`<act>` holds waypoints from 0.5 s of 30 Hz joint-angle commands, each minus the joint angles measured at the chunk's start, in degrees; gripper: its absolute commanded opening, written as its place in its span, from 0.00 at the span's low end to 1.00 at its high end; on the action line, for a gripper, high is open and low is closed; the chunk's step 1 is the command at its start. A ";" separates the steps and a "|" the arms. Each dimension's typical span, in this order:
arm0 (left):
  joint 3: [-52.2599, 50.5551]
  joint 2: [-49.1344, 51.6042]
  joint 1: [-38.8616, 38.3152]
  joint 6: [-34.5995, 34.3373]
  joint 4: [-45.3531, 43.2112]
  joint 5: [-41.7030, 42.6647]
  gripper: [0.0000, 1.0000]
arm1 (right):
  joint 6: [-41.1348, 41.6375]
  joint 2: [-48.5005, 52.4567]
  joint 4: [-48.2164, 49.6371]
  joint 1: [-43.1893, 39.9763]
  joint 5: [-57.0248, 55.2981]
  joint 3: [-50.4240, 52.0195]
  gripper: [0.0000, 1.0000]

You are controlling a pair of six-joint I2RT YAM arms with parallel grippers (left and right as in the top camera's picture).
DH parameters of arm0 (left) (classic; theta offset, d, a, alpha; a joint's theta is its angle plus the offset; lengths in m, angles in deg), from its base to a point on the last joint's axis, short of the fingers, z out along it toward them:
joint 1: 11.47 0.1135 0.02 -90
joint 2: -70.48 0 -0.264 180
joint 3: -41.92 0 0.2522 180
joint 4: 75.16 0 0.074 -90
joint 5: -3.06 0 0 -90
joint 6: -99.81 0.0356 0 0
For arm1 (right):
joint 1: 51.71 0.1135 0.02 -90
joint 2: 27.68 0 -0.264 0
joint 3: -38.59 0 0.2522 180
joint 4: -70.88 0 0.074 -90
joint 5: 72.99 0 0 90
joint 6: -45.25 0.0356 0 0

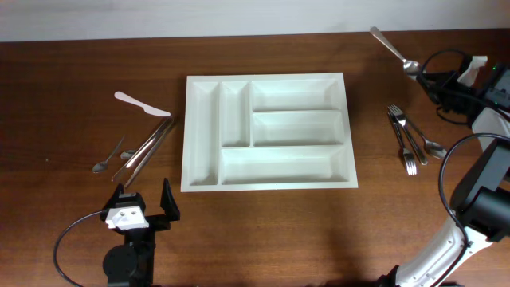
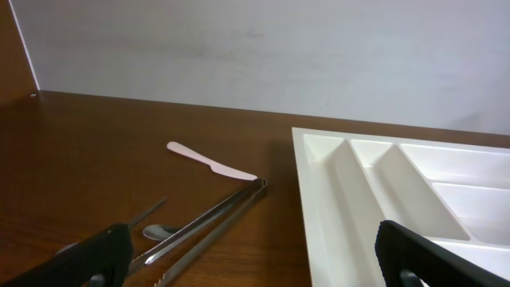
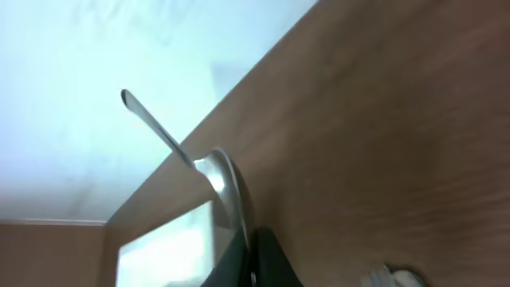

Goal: Pack container
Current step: 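Lift the spoon with the right gripper toward the tray, then lower the spoon into the tray's middle right compartment and release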

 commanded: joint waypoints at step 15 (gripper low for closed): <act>-0.31 -0.33 0.28 -0.28 0.00 0.63 0.99 | -17.92 0.28 -21.73 18.27 10.12 -1.40 0.04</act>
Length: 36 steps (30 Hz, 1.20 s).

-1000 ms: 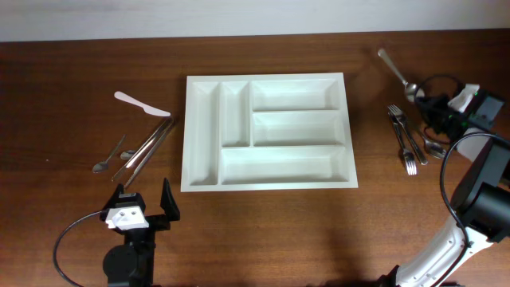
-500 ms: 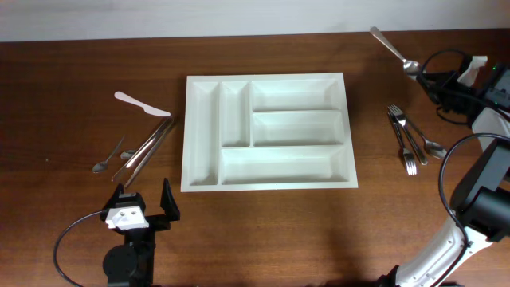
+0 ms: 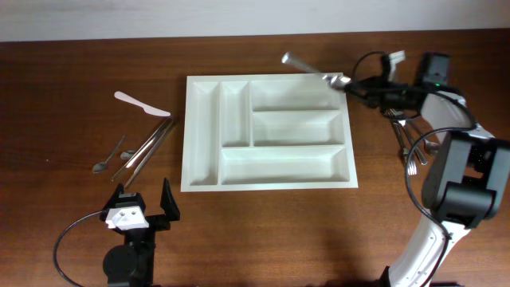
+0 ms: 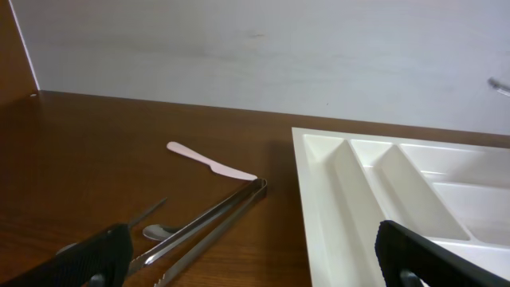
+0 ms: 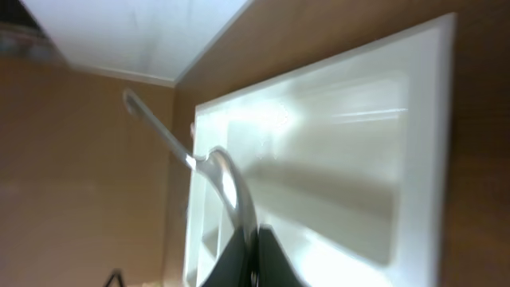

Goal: Pack container
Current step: 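Lower the spoon into the tray's middle right compartment and release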

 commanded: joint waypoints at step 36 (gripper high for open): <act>-0.31 -0.33 0.28 -0.28 0.00 0.63 0.99 | -25.55 0.28 -24.41 4.24 -15.65 -2.23 0.65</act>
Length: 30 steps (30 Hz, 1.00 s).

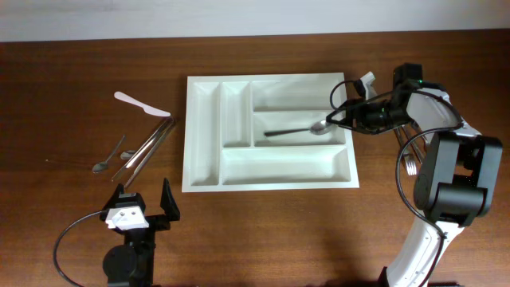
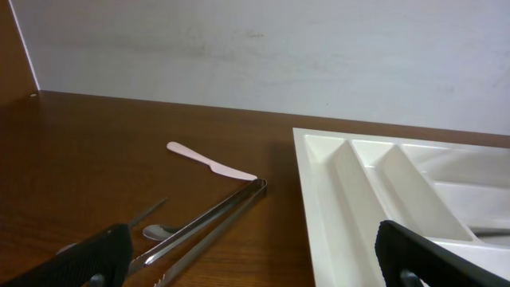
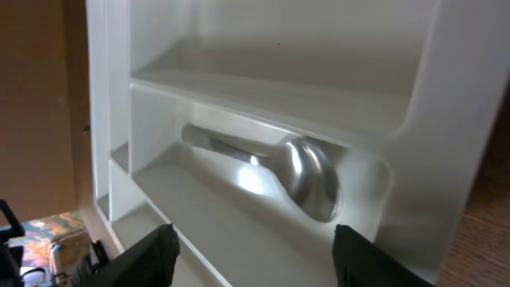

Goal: Pack container
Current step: 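Lower the spoon into the tray's middle right compartment and release, then return the right gripper to the cutlery on the right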

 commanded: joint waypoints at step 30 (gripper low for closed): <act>-0.31 -0.33 0.28 -0.31 0.00 0.63 0.99 | 16.85 0.66 -25.00 -16.76 -49.20 -25.68 0.75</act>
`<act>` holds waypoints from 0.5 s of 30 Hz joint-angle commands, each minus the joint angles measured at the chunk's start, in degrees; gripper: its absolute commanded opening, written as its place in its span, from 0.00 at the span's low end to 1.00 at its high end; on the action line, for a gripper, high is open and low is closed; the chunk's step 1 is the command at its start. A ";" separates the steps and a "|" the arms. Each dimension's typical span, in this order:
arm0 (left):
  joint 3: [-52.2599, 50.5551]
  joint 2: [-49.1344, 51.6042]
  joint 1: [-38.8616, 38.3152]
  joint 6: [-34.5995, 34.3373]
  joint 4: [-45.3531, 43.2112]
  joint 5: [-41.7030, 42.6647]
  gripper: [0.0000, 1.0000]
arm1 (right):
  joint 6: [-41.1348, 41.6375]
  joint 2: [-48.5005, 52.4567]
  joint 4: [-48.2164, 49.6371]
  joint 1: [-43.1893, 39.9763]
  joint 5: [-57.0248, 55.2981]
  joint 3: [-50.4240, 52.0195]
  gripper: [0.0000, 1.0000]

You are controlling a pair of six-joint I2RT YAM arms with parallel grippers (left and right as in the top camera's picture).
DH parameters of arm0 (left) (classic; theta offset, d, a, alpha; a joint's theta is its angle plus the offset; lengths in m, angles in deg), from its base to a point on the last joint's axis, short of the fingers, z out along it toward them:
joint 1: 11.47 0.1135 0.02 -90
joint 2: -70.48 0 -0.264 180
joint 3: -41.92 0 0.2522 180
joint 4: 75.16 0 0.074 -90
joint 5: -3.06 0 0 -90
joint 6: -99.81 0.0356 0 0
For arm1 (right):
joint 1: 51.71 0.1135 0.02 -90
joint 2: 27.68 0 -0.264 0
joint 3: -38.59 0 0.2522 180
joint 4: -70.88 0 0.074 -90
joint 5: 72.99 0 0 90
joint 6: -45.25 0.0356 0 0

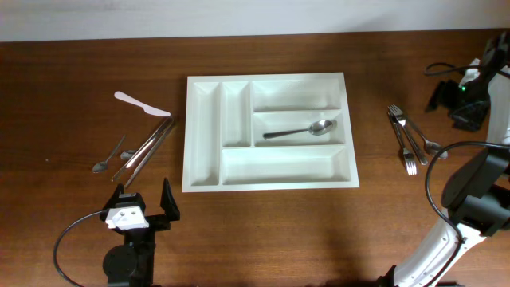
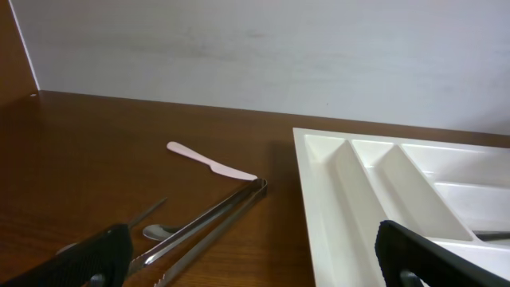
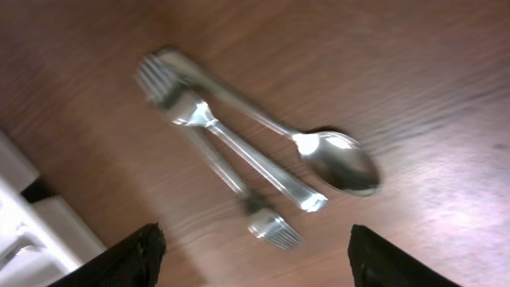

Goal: Pack container
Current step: 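Return the right gripper to the cutlery on the right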

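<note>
The white cutlery tray (image 1: 268, 182) lies mid-table, and a steel spoon (image 1: 301, 130) rests in its middle right compartment. To the tray's right, forks (image 1: 405, 142) and another spoon (image 3: 333, 159) lie in a loose bunch on the wood. My right gripper (image 1: 443, 99) hangs open at the far right, above and beyond that bunch; in the right wrist view the forks (image 3: 239, 159) lie ahead of the gripper (image 3: 255, 263), nothing between the fingers. My left gripper (image 1: 143, 199) stands open near the front left, holding nothing.
Left of the tray lie steel tongs (image 2: 203, 226), a white plastic knife (image 2: 209, 163) and a small spoon (image 2: 159, 231). The tray's near corner (image 2: 319, 199) shows in the left wrist view. A light wall runs along the table's back edge.
My right gripper has left the tray's right edge and now hangs open over the table at the far right, by the forks. The spoon stays in the middle right compartment.
My right gripper first held a spoon at the table's back right corner. Then it held it over the tray's upper right corner. Later the spoon lay in the middle right compartment with the gripper open beside it. Now that gripper is out by the forks. The left arm never moved.
</note>
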 commanded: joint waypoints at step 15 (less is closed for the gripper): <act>-0.31 -0.33 0.28 -0.28 0.00 0.66 0.99 | -3.65 0.37 14.86 -0.37 -4.52 15.06 0.75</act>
